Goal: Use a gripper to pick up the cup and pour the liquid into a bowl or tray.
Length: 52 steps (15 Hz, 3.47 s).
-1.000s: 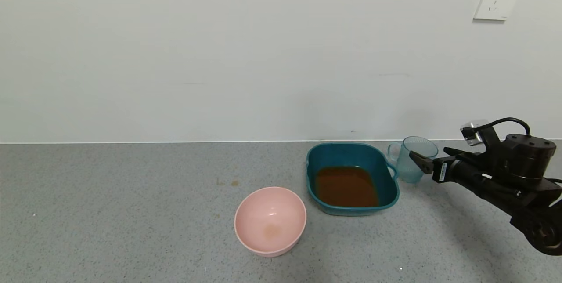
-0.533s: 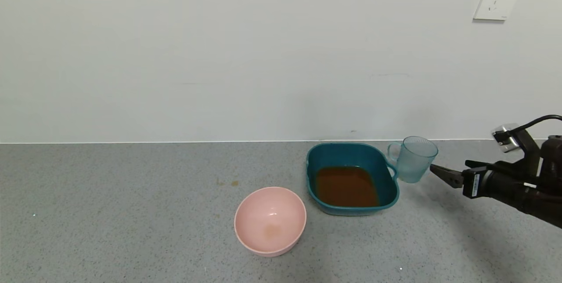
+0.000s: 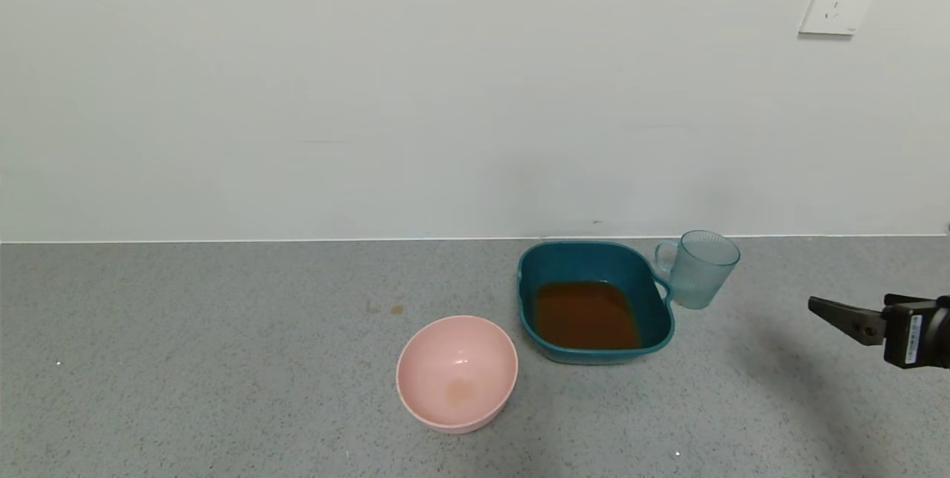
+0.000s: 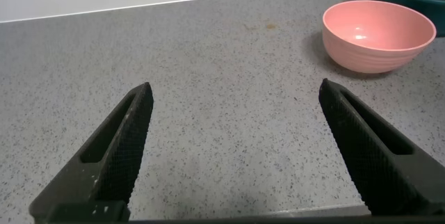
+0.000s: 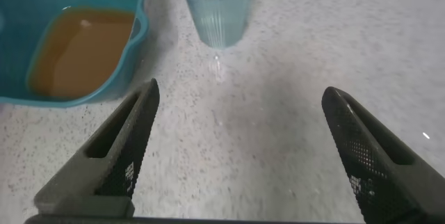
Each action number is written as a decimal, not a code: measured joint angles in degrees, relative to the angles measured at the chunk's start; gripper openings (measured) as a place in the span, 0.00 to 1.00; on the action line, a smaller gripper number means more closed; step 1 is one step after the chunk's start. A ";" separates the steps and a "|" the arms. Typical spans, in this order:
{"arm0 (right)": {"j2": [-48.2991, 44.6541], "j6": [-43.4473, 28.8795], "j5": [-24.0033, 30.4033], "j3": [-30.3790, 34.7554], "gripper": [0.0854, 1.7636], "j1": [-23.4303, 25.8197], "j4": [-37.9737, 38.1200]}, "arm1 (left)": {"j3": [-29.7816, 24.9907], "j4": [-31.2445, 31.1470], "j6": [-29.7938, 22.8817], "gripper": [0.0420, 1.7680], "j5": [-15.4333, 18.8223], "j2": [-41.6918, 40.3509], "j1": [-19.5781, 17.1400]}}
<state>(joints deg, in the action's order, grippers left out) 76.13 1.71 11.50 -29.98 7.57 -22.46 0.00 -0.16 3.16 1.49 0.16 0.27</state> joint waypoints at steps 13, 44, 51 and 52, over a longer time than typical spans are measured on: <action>-34.68 3.35 16.31 2.86 0.96 7.45 27.82 | 0.00 -0.02 0.00 0.97 -0.01 0.00 0.00; -76.13 0.72 -11.08 23.87 0.96 -7.70 23.58 | 0.00 -0.02 0.00 0.97 0.00 0.00 0.00; -76.13 0.44 -11.01 29.87 0.96 -7.59 22.92 | 0.00 0.00 0.00 0.97 0.00 0.00 0.00; -76.13 0.44 -11.01 29.88 0.96 -7.67 22.94 | 0.00 -0.02 -0.02 0.97 0.00 0.00 0.00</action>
<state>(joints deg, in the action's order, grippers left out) 0.00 2.15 0.49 -0.10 -0.10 0.49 0.00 -0.18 3.13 1.49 0.16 0.27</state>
